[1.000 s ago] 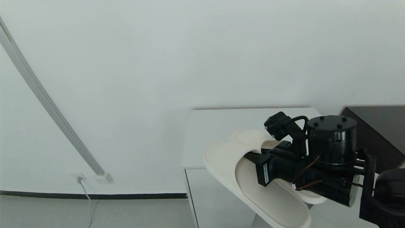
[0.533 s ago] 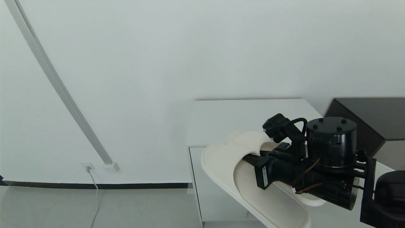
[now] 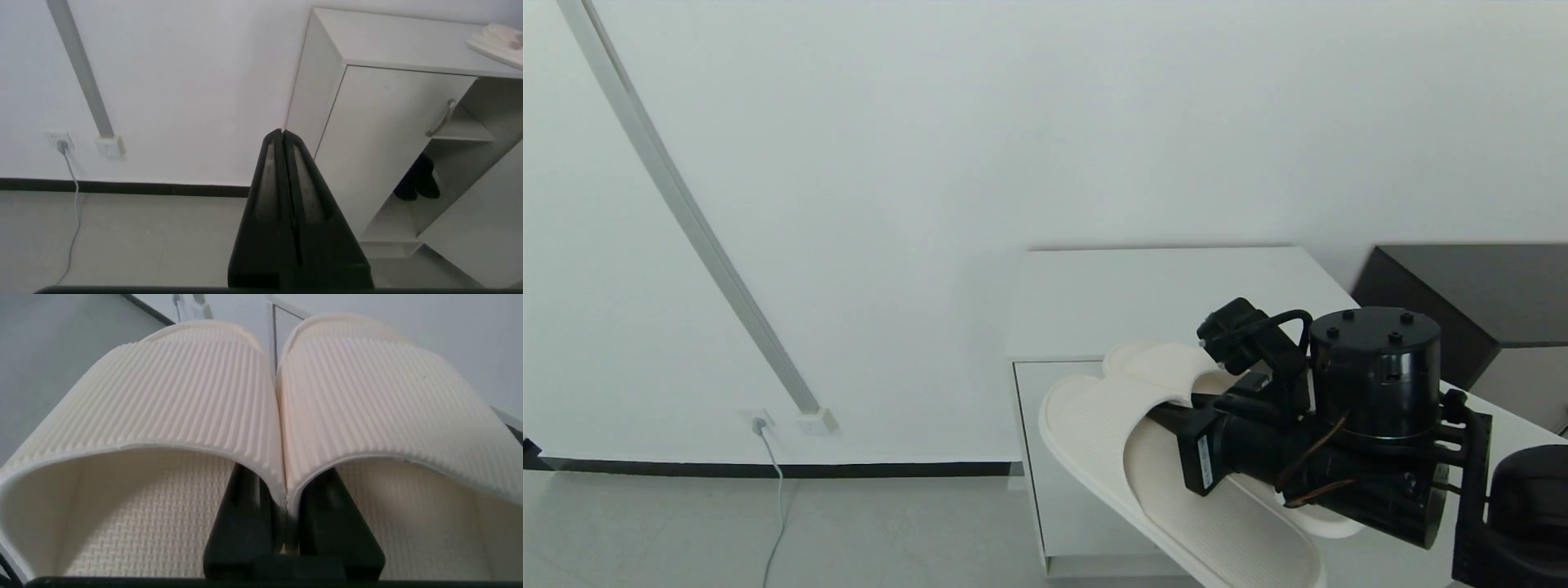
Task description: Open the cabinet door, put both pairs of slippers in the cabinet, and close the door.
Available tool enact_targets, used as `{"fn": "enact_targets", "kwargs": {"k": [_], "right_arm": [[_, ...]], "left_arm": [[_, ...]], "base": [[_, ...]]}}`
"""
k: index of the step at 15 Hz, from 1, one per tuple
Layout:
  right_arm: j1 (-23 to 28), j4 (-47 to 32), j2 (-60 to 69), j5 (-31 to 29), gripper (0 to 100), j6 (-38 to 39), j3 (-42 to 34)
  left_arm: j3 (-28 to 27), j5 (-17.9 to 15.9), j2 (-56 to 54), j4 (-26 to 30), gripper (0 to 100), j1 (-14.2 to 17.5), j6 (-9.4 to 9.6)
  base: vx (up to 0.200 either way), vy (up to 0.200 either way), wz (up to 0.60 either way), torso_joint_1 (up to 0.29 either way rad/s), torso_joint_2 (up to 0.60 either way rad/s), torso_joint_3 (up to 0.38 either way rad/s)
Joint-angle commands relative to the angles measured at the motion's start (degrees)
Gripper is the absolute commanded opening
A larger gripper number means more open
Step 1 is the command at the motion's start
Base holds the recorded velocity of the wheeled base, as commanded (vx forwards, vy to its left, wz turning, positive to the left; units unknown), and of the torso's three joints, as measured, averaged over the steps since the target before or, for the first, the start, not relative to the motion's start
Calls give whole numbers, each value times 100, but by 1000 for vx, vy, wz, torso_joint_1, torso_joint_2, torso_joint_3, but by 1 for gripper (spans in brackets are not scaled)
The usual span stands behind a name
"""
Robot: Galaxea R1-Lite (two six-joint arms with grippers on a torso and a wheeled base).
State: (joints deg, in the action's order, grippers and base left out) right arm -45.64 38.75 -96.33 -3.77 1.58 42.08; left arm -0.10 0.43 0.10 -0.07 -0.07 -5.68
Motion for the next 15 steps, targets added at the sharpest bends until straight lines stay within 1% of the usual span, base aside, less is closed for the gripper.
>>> {"fn": "enact_targets", "kwargs": {"k": [1,2,15], "right_arm": [[-6,1,-26,-1,0,0,2],[-6,1,-26,-1,0,0,2],[-6,1,-9,-1,0,9,2]], "left_arm": [[1,1,-1,-1,0,-1,-3],[1,1,-1,-1,0,-1,-3],[1,1,-1,-1,0,-1,-3]], "base": [[0,0,0,0,0,0],[0,0,0,0,0,0],[0,-200,0,2,1,2]]}}
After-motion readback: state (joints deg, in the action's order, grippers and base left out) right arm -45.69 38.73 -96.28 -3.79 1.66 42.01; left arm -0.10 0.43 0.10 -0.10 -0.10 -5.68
